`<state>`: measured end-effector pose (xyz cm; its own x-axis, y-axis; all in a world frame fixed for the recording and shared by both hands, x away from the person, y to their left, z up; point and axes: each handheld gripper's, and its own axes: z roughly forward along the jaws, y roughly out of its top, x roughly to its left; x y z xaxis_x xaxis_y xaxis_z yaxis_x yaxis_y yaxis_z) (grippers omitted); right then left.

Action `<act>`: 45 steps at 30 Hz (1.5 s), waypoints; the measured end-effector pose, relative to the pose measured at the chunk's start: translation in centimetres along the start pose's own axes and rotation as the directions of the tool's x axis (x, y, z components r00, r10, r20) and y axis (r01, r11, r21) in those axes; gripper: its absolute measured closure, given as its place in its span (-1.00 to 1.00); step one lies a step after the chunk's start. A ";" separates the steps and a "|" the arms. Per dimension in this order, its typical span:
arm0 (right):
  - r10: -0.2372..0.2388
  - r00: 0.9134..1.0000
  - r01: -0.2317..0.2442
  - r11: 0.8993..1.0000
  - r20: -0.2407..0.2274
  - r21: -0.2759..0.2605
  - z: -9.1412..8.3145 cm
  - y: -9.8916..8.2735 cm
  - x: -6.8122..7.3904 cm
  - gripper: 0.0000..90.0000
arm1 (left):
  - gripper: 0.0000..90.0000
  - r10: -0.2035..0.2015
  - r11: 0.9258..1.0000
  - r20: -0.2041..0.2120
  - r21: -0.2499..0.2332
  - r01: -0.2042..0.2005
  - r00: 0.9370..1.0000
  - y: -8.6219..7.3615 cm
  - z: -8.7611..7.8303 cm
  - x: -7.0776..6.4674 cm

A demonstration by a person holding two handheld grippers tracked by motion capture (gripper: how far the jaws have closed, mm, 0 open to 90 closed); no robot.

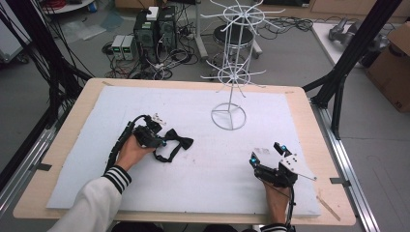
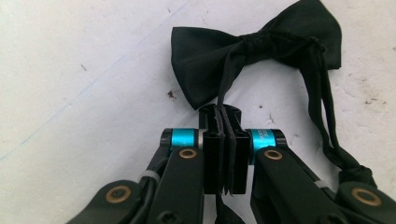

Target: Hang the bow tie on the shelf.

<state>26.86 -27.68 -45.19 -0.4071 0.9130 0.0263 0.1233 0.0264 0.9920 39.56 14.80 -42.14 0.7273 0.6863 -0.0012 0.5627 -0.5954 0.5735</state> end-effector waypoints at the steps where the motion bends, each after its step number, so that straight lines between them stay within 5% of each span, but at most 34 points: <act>1: 0.000 1.000 0.000 1.000 0.000 0.000 0.0 0.0 0.0 -0.83 | 0.94 0.003 1.000 -0.002 -0.002 -0.003 1.000 0.0 -0.1 0.0; 7: 0.000 1.000 0.000 1.000 0.001 -0.001 0.0 0.0 0.0 -0.83 | 0.96 0.000 1.000 0.007 -0.023 0.000 1.000 0.0 -0.4 0.1; 12: -0.001 1.000 0.001 1.000 0.000 0.000 0.0 0.0 0.0 -0.83 | 0.97 -0.035 0.994 0.007 -0.108 0.035 0.999 -0.1 -1.3 0.2; 16: -0.003 1.000 0.003 1.000 0.002 -0.001 0.0 0.0 0.0 -0.83 | 0.98 -0.022 0.986 0.018 -0.164 0.024 1.000 -0.3 -1.8 0.1; 24: 0.002 1.000 -0.002 1.000 0.001 0.002 0.0 0.0 0.0 -0.83 | 0.98 0.068 0.945 0.018 -0.322 -0.059 0.998 0.0 -3.6 -0.8; 27: 0.000 1.000 0.000 1.000 0.001 0.003 0.0 0.0 0.0 -0.83 | 0.98 0.057 0.940 0.028 -0.339 -0.044 0.998 0.0 -3.8 -0.8; 32: 0.001 1.000 -0.001 1.000 0.000 0.004 0.0 0.0 0.0 -0.83 | 0.98 0.042 0.917 0.048 -0.397 -0.020 0.998 0.2 -4.5 -0.7; 45: 0.000 1.000 0.000 1.000 0.002 0.003 0.0 0.0 0.0 -0.83 | 0.98 0.103 0.887 0.042 -0.456 -0.073 0.994 2.8 -6.3 -2.7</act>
<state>26.89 -27.67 -45.18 -0.4056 0.9137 0.0256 0.1260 0.0282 0.9916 36.72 13.91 -35.32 0.7975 0.6028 0.0237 0.2666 -0.3874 0.8825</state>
